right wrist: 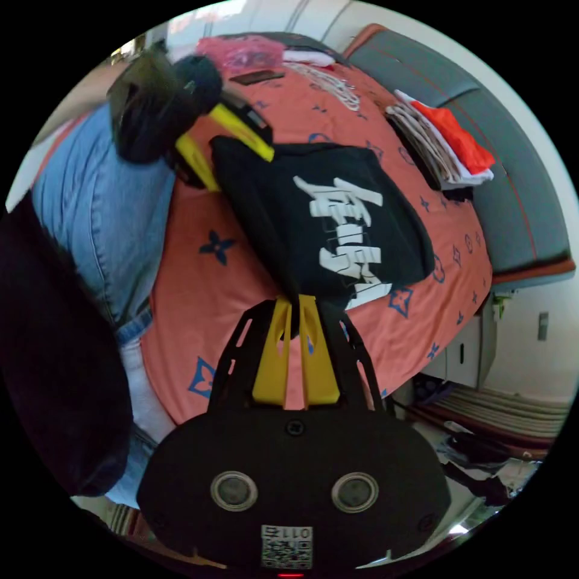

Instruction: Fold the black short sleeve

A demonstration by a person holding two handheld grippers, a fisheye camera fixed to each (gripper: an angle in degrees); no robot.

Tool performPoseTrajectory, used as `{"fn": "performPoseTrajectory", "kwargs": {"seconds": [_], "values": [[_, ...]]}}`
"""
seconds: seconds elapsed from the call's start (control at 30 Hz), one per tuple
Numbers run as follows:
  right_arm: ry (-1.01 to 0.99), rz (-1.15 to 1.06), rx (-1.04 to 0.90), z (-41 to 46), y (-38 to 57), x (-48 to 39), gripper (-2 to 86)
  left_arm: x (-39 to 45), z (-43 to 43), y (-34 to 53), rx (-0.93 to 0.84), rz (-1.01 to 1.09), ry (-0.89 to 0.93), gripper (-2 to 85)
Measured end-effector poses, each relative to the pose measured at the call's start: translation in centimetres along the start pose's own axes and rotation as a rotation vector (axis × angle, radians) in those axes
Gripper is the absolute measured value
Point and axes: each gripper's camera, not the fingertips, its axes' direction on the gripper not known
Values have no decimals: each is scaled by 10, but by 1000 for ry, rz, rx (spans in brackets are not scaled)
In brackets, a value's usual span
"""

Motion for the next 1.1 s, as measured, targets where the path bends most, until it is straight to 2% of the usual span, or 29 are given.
{"fn": "performPoseTrajectory", "kwargs": {"seconds": [0.1, 0.17, 0.2, 0.33, 0.5, 0.6, 0.67, 0.8, 0.87, 0.97, 1.1], "values": [[-18, 37, 23, -15, 2, 48, 39, -5, 9, 0, -35, 25, -27, 132], [-65, 10, 15, -19, 6, 70, 38, -7, 21, 10, -92, 32, -218, 85], [-82, 7, 14, -19, 7, 74, 37, -7, 22, 15, -75, 38, -260, 78], [-97, -61, 17, -11, 23, 77, 36, -25, 27, 50, 57, 32, -209, 58], [-90, -102, 2, -1, 37, 95, 34, -39, 49, 78, 187, 68, -288, 51], [-96, -86, 39, -15, 37, 134, 32, -74, 68, 89, 218, 108, -133, 51], [-70, -100, 44, -22, 28, 174, 30, -134, 86, 96, 241, 96, 101, 48], [-64, -97, -2, -13, 4, 240, 29, -241, 136, 101, 220, -21, 425, 37], [-66, -38, -17, -1, -11, 286, 30, -305, 186, 105, 205, -178, 595, 28], [-49, 59, -32, 23, -25, 333, 33, -359, 255, 112, 179, -411, 733, 21], [-82, 171, -92, 75, -34, 362, 43, -380, 342, 126, 87, -668, 869, 19]]}}
